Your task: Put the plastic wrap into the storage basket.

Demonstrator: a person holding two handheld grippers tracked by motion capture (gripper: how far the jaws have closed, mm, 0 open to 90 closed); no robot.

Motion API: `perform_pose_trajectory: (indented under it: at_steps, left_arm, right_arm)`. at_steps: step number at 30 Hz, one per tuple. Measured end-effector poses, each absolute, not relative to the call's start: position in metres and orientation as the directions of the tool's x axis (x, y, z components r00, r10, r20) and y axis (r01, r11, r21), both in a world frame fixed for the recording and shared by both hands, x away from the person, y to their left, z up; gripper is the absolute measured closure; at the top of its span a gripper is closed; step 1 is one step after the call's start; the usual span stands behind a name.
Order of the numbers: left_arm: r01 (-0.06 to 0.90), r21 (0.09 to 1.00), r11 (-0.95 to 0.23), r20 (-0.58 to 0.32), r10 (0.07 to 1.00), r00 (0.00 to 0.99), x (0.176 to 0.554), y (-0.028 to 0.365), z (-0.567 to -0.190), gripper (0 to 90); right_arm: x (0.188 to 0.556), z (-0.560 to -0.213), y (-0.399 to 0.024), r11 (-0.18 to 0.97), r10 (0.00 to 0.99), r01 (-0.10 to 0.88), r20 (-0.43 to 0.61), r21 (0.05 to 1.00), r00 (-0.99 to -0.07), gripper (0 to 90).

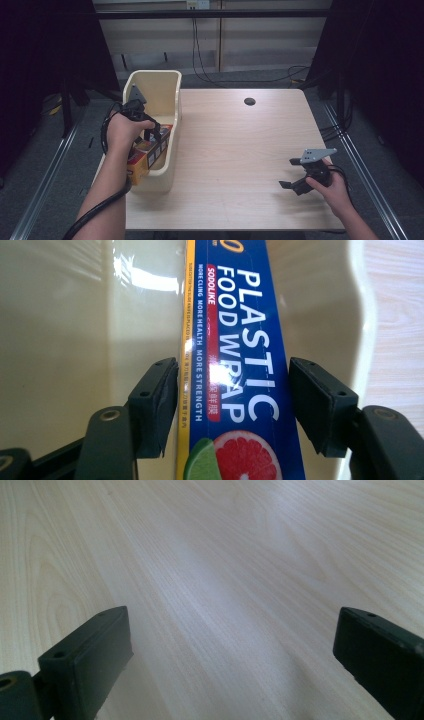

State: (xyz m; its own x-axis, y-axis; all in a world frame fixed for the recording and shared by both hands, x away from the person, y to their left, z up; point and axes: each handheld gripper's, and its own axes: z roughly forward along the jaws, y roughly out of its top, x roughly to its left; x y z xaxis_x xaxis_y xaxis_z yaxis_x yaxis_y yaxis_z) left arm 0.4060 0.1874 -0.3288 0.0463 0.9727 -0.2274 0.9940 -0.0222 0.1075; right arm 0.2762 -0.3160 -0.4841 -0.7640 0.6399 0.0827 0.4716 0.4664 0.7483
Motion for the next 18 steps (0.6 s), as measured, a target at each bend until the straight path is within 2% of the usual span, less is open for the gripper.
perform_pose_trajectory:
  at_steps: [4,8,18]
  left_arm:
    - [0.992,0.126,-0.013,-0.259,0.965,0.045,0.405,0.191,-0.321,37.9]
    - [0.988,0.156,-0.006,-0.278,0.959,0.050,0.404,0.192,-0.316,32.5]
    - [0.981,0.194,-0.028,-0.298,0.951,0.086,0.404,0.184,-0.300,25.5]
  right_arm:
    - [0.276,-0.484,-0.315,0.468,0.639,0.473,0.084,0.747,-0.765,2.5]
    - [0.276,-0.484,-0.315,0.472,0.640,0.471,0.078,0.745,-0.764,2.5]
    - [0.276,-0.483,-0.316,0.471,0.638,0.471,0.080,0.746,-0.765,2.5]
